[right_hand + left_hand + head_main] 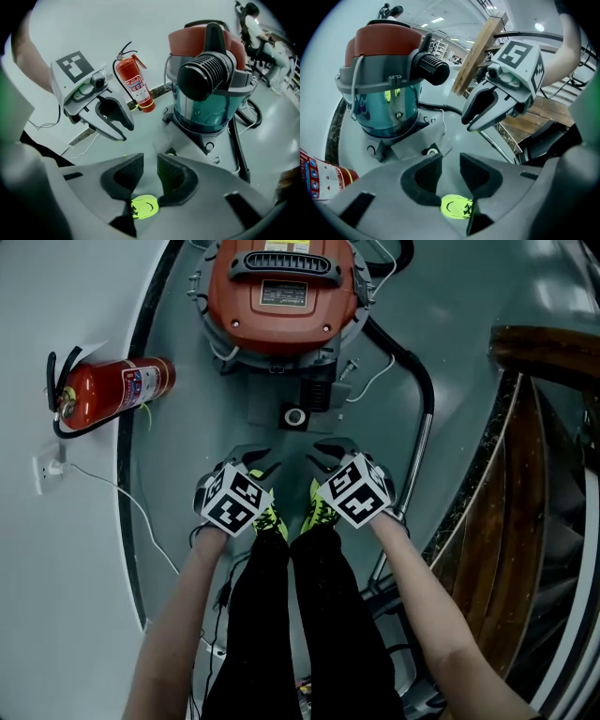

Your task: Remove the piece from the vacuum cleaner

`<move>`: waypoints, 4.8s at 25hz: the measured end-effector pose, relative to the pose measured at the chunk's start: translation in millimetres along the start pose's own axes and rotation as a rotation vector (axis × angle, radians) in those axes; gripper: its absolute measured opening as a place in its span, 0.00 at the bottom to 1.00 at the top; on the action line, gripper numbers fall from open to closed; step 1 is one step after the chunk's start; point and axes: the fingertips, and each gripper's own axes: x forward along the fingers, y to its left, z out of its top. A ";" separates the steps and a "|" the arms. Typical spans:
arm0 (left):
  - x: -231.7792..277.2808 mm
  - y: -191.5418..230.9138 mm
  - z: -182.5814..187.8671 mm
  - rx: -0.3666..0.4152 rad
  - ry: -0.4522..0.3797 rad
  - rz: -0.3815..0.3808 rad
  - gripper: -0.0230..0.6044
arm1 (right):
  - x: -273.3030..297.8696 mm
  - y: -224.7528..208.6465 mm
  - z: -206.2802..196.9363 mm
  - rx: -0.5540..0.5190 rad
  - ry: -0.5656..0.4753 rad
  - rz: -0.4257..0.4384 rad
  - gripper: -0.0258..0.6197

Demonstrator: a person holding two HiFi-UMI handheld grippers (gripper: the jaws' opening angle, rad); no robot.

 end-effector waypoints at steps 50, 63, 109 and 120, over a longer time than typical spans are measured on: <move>-266.7 -123.4 114.8 -0.230 -0.100 -0.095 0.05 | -278.6 114.4 101.7 0.294 -0.143 0.111 0.08; -325.0 -142.9 138.9 -0.277 -0.152 -0.077 0.05 | -332.6 146.4 134.0 0.245 -0.194 0.112 0.07; -359.6 -279.1 106.3 -0.318 -0.354 0.019 0.05 | -375.9 266.0 53.4 0.204 -0.343 0.107 0.07; -363.0 -357.5 88.3 -0.310 -0.482 0.144 0.05 | -400.7 305.2 1.8 0.275 -0.525 0.038 0.07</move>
